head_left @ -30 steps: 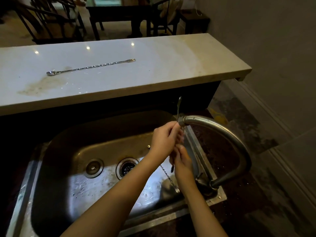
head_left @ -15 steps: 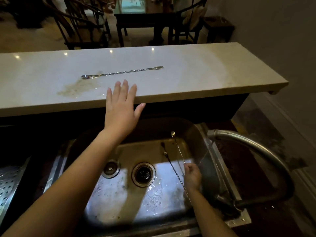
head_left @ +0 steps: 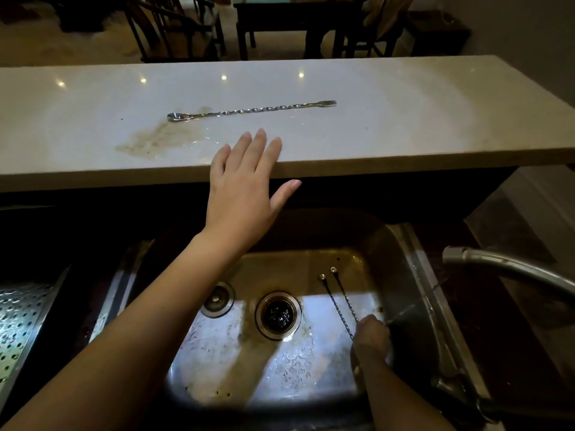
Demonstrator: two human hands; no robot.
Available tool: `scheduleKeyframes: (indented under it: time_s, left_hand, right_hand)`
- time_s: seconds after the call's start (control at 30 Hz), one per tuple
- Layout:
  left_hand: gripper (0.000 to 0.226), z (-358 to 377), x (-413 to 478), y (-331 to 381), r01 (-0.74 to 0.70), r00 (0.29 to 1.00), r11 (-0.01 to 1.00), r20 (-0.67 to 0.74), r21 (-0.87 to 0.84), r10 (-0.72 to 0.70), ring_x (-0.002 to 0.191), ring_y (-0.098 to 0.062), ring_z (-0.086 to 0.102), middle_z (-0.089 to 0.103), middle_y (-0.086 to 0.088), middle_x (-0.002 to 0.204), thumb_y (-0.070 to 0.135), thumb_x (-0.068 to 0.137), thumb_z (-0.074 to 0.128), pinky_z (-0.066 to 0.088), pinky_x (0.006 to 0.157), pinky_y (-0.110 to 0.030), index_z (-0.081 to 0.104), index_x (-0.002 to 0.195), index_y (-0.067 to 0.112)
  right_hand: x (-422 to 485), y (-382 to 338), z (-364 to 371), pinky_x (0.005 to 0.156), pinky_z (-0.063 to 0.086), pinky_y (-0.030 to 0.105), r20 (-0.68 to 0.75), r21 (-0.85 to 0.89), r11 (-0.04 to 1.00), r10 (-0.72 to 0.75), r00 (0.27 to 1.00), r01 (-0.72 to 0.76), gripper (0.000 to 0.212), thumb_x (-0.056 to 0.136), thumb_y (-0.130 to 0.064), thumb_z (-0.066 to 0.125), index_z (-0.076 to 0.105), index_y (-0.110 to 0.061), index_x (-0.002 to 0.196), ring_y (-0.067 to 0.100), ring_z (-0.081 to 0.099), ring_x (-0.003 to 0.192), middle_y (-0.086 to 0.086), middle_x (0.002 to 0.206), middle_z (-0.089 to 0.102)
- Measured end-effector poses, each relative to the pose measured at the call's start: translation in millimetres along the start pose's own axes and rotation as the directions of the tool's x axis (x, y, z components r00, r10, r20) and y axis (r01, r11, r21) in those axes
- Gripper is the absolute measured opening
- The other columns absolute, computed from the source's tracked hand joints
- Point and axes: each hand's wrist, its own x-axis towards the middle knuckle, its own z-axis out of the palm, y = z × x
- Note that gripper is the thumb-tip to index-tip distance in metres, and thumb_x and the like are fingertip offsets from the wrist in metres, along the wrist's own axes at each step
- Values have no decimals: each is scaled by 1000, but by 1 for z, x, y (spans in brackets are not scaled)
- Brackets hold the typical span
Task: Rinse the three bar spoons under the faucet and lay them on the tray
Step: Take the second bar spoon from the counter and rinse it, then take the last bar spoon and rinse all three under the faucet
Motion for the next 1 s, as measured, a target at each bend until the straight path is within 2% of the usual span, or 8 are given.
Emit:
scheduleKeyframes:
  time_s: [0.1,0.13,0.27,0.43,0.57,0.77,0.93,1.0]
  left_hand:
    - [63,1,0,1,4,1000,1000,-4,5,-4,142,-25,20,29,-8,151,55,90,30,9,114,-42,29,141,18]
    - [63,1,0,1,4,1000,1000,-5,8,-4,142,-25,20,29,-8,152,55,90,30,9,114,-42,29,141,18]
    - [66,-1,1,1,5,1000,1000,7,19,-5,142,-25,18,27,-8,152,58,89,28,9,115,-43,27,142,18]
    - [74,-7,2,2,1,997,1000,76,25,-3,143,-26,13,21,-9,154,63,86,22,6,115,-44,22,143,17]
    - [78,-13,4,3,-4,990,1000,144,26,0,144,-26,7,14,-9,156,65,83,17,3,116,-44,15,145,18]
    - [77,-24,11,-2,3,956,999,294,-41,9,144,-24,-4,2,-8,158,67,85,17,-3,115,-44,8,146,20]
    - [71,-34,17,-13,-3,917,998,397,-71,31,144,-24,-8,-1,-3,158,66,86,15,-5,115,-47,7,146,27]
    - [69,-34,18,-16,-9,918,997,395,-76,39,144,-24,-7,0,-3,158,64,87,16,-5,115,-47,8,145,28]
  right_hand:
    - [3,-1,-2,87,51,32,-6,-184,982,-42,999,41,31,95,-24,42,54,-7,118,27,57,113,12,120,61]
    - [2,-4,-4,88,52,29,-23,-168,985,-48,999,43,30,94,-24,46,53,-9,119,23,57,114,9,121,61]
    - [-10,-18,-14,94,48,30,-22,-333,936,-124,992,110,30,94,-20,45,48,-9,121,24,49,121,9,128,54]
    - [-22,-58,-41,101,41,33,128,-361,901,-210,969,243,32,91,-19,46,48,-8,122,28,46,124,11,131,52]
    - [-44,-111,-92,96,43,39,161,-310,881,-322,933,357,37,93,-26,47,45,-10,127,29,47,120,10,132,49]
    - [-102,-179,-189,87,44,35,45,-335,780,-548,835,530,36,93,-34,47,49,-11,121,29,52,112,11,121,55]
    - [-149,-230,-251,64,46,31,-152,-320,711,-691,707,626,25,94,-32,45,59,-12,97,21,58,79,4,89,62]
    - [-154,-258,-260,64,47,32,-197,-349,675,-731,653,650,23,94,-27,44,60,-10,96,23,60,81,6,89,64]
